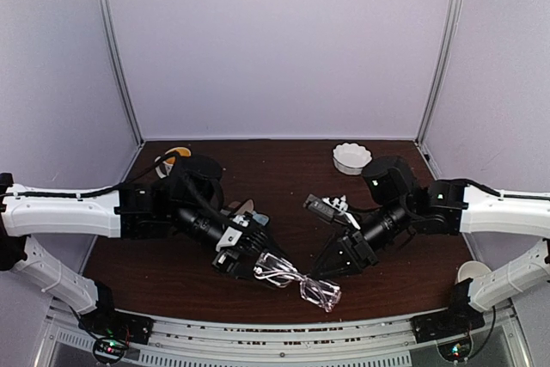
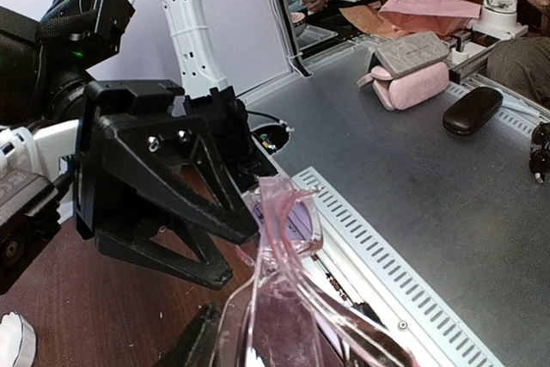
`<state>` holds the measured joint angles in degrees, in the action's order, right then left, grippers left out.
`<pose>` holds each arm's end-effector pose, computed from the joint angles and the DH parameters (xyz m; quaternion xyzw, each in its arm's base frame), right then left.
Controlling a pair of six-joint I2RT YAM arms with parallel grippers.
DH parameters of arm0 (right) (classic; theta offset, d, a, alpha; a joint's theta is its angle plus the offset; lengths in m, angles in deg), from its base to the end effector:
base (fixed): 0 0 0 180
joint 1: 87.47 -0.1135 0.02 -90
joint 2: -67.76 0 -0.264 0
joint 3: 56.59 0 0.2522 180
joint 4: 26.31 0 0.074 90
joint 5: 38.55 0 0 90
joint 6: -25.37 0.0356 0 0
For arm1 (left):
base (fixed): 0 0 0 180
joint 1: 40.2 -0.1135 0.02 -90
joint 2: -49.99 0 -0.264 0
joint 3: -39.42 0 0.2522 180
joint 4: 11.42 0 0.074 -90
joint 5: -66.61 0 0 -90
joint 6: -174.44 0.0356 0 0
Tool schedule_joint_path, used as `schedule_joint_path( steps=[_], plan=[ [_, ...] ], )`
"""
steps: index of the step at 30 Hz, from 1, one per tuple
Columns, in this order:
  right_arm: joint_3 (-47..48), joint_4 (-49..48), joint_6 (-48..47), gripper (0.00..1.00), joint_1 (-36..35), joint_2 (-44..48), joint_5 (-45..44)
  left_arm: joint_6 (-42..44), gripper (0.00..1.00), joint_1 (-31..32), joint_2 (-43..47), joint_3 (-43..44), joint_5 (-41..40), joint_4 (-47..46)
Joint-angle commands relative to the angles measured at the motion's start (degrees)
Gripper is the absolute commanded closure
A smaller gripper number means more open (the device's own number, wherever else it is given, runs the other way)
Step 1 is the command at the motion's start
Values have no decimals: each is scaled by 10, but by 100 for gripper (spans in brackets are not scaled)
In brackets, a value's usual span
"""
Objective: Organize the sunglasses
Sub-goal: Pass from the right arm to the left
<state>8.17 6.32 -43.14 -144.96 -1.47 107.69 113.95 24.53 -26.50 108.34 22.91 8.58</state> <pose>0.1108 0.2289 0.2841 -0.4437 0.6861 0.5755 0.0348 0.1030 -0.2784 0.2913 0.7149 0.3858 -0.4646 0.3525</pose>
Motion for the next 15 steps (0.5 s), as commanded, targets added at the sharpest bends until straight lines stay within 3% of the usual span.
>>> schedule_joint_path(
  steps=[1, 15],
  plan=[
    [1, -21, 5, 66, -6, 2, 18, 15, 70, 3, 0, 22, 1, -8],
    [-4, -34, 10, 99, -20, -7, 29, 27, 70, 3, -11, 26, -12, -4]
  ],
)
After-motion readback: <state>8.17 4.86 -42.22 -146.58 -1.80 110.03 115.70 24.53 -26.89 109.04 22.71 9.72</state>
